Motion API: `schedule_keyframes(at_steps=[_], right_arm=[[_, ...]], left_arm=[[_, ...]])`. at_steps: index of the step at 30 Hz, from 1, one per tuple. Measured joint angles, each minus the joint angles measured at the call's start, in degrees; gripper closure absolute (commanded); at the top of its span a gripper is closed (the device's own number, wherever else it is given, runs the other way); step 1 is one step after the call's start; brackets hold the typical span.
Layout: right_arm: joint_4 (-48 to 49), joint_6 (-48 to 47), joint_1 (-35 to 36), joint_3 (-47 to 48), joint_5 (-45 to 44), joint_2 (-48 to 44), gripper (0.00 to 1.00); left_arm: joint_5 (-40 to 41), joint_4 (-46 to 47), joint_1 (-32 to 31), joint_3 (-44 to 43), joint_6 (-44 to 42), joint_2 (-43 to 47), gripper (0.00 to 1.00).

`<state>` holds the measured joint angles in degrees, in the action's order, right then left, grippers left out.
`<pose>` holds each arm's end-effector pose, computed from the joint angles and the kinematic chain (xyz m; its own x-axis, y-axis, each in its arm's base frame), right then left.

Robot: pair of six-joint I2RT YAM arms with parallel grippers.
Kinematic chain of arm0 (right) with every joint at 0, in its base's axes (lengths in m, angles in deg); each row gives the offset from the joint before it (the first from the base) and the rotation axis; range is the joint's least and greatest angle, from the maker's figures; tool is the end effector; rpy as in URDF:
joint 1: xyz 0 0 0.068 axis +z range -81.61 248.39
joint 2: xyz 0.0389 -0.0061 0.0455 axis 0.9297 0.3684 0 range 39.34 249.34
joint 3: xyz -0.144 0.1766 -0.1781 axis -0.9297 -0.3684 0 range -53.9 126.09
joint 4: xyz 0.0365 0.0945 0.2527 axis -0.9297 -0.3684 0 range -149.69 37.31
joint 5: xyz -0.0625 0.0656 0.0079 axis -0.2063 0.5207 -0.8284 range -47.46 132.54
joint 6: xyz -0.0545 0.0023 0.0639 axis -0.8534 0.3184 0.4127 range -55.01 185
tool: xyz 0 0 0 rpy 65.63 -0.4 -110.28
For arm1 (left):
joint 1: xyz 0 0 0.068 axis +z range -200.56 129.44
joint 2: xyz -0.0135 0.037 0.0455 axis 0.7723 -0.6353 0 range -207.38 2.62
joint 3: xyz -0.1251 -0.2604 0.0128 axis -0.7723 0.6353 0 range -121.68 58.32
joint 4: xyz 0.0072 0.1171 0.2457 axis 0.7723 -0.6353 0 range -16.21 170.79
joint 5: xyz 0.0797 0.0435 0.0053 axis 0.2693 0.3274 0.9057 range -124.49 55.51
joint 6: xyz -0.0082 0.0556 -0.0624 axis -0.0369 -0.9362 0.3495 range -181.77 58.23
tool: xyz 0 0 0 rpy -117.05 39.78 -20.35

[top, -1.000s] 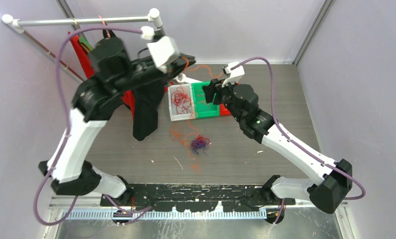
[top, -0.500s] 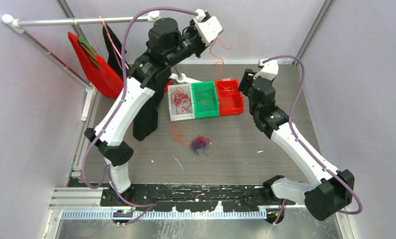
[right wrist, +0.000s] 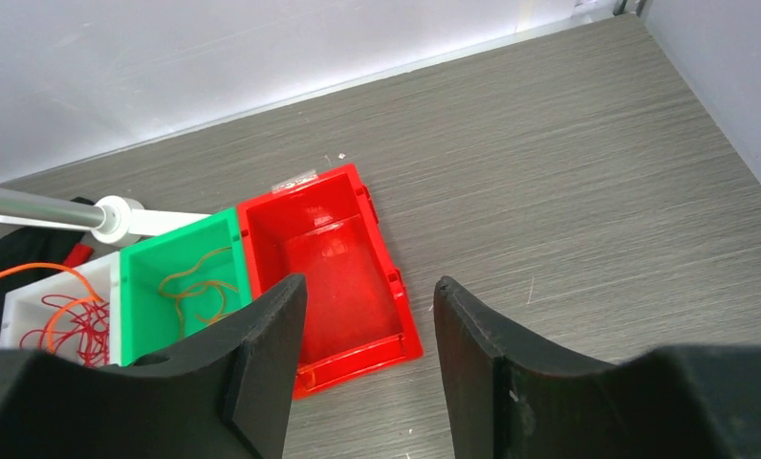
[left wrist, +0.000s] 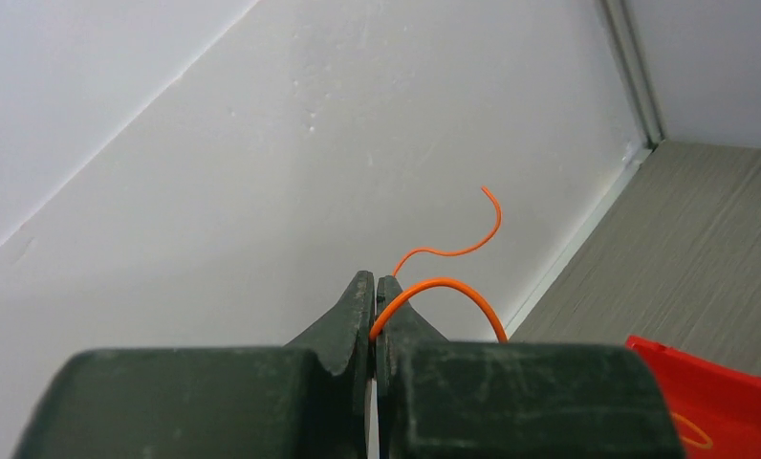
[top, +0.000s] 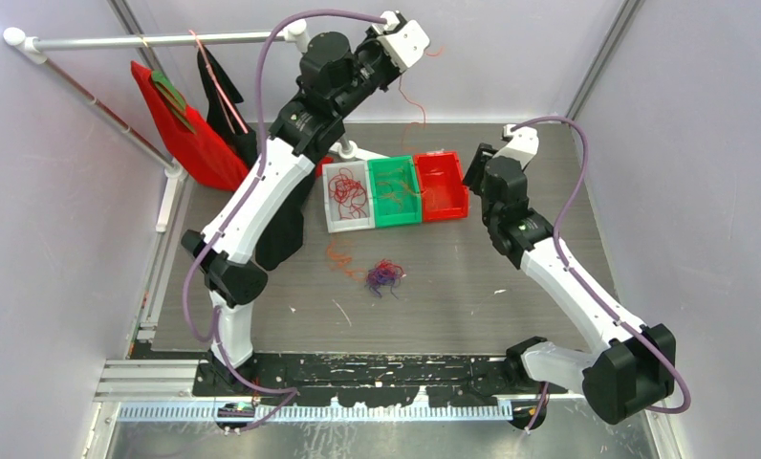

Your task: Untangle the cables

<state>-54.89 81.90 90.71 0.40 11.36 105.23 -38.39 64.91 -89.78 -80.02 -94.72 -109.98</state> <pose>0.2935 0.0792 0.3445 -0.1701 0.1991 -0.9651 0.1982 0.9663 0.1644 0.3673 -0.3062 0.5635 0.4827 0.3064 -0.8204 0.5008 0.6720 0.5456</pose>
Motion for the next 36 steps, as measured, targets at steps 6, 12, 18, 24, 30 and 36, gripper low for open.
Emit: schedule_keyframes(at_steps=[6, 12, 18, 24, 30, 36], right_arm=[[0.07, 0.76, 0.00, -0.96, 0.81, -0.07, 0.45], [-0.02, 1.49, 0.00, -1.79, 1.16, -0.17, 0.45], [-0.04, 2.27, 0.00, -1.92, 1.51, -0.37, 0.45], [-0.04, 2.75, 0.00, -1.95, 1.46, -0.46, 0.45], [-0.07, 2.78, 0.00, -2.80, 1.20, -1.84, 0.45], [-0.07, 2.93, -0.07, -3.28, 0.85, -3.06, 0.44]], left_arm=[[2.34, 4.04, 1.33, 4.24, -0.28, -0.17, 1.00], [3.87, 12.52, 1.57, 3.32, -0.42, -0.20, 1.00], [4.31, 16.96, 1.57, 4.02, -1.38, -0.11, 1.00], [4.24, 16.68, 1.57, 8.44, -1.88, 0.44, 1.00], [4.09, 15.19, 1.57, 13.11, -1.88, 0.44, 1.00], [3.96, 13.86, 1.57, 21.00, -2.86, 1.51, 1.00]])
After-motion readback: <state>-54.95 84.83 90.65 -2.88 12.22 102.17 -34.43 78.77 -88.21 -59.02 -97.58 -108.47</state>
